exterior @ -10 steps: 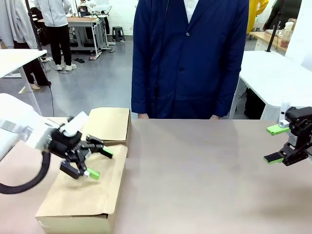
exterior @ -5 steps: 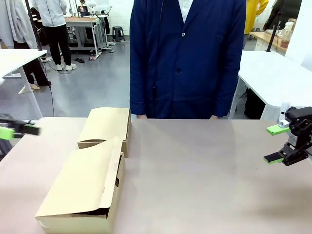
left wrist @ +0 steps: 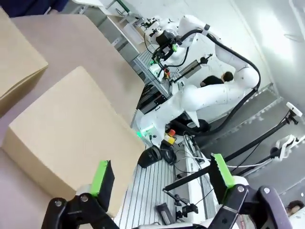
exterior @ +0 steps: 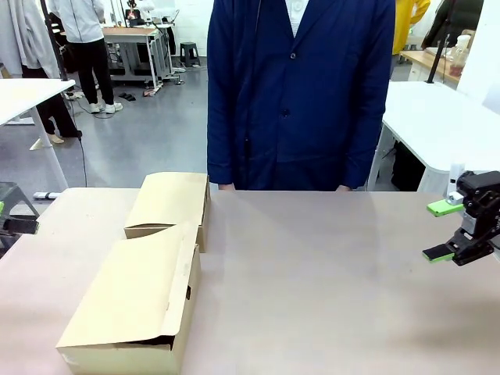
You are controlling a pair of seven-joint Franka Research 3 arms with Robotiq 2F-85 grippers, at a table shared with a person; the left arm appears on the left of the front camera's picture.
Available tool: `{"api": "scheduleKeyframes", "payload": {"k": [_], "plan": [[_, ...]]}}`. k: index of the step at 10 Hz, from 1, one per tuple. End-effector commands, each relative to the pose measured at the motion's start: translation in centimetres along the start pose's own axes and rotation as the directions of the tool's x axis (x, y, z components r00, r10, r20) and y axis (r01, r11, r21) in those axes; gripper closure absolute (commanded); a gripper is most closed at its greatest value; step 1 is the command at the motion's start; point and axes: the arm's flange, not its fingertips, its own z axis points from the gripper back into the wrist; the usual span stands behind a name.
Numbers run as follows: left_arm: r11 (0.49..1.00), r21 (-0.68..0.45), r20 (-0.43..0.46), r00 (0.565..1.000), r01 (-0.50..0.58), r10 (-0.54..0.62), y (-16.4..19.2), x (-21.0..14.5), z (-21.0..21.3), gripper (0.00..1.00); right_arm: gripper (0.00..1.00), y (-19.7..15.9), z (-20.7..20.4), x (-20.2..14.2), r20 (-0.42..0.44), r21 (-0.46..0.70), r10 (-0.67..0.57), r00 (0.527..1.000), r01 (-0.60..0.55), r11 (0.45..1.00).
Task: Place items inside the box.
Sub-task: Close the lid of the Mailer Box closest to the robot.
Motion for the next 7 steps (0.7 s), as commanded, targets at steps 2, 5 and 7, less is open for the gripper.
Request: {"api": "scheduleKeyframes", "payload": {"k": [2, 5, 7], "plan": [[0.998, -0.016, 0.000, 0.998, 0.057, -0.057, -0.77, 0.06, -0.14, 0.00, 0.00, 0.25, -0.06, -0.23, 0.008, 0.012, -0.009, 1.000, 0.009, 1.000], [0.998, -0.016, 0.000, 0.998, 0.057, -0.057, -0.77, 0.06, -0.14, 0.00, 0.00, 0.25, -0.06, -0.23, 0.008, 0.012, -0.009, 1.000, 0.009, 1.000], [0.998, -0.016, 0.000, 0.998, 0.057, -0.057, -0.77, 0.06, -0.14, 0.00, 0.00, 0.25, -0.06, -0.23, 0.008, 0.012, -0.009, 1.000, 0.009, 1.000]]}}
